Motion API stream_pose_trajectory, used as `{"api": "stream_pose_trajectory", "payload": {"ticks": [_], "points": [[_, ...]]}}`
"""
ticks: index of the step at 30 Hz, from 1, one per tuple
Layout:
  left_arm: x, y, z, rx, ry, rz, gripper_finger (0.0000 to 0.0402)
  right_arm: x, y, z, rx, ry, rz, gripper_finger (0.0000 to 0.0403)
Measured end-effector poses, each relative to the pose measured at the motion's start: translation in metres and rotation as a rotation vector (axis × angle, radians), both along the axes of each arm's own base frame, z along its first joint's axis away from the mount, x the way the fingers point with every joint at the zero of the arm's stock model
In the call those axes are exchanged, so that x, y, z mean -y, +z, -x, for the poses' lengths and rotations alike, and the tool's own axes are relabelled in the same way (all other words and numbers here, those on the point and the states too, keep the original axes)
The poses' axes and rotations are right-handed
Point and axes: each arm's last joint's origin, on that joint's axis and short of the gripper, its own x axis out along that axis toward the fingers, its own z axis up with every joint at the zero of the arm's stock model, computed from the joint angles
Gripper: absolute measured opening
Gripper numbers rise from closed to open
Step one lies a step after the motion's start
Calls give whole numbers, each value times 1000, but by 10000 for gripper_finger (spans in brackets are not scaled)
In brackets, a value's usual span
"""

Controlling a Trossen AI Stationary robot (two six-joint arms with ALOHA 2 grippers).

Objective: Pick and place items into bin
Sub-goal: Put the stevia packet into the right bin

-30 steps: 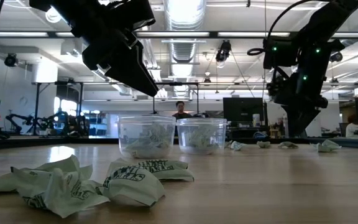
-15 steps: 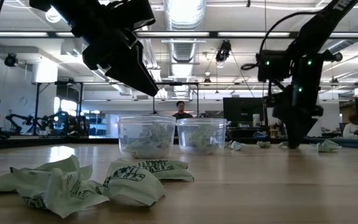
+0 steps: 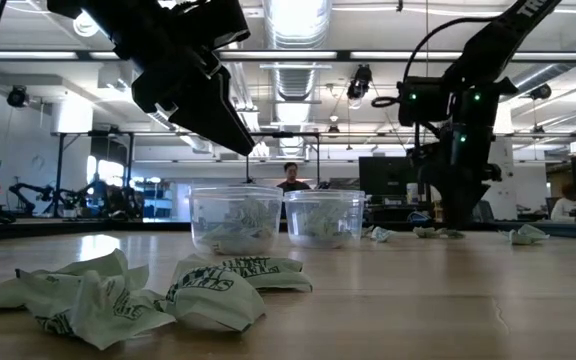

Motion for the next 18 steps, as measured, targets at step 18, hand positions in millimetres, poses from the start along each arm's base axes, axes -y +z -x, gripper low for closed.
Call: {"api": "stream_pose_trajectory", "payload": {"ticks": [18], "points": [[0, 0, -1, 7, 0, 3, 148, 6, -16, -10, -25, 92, -1, 143]]}}
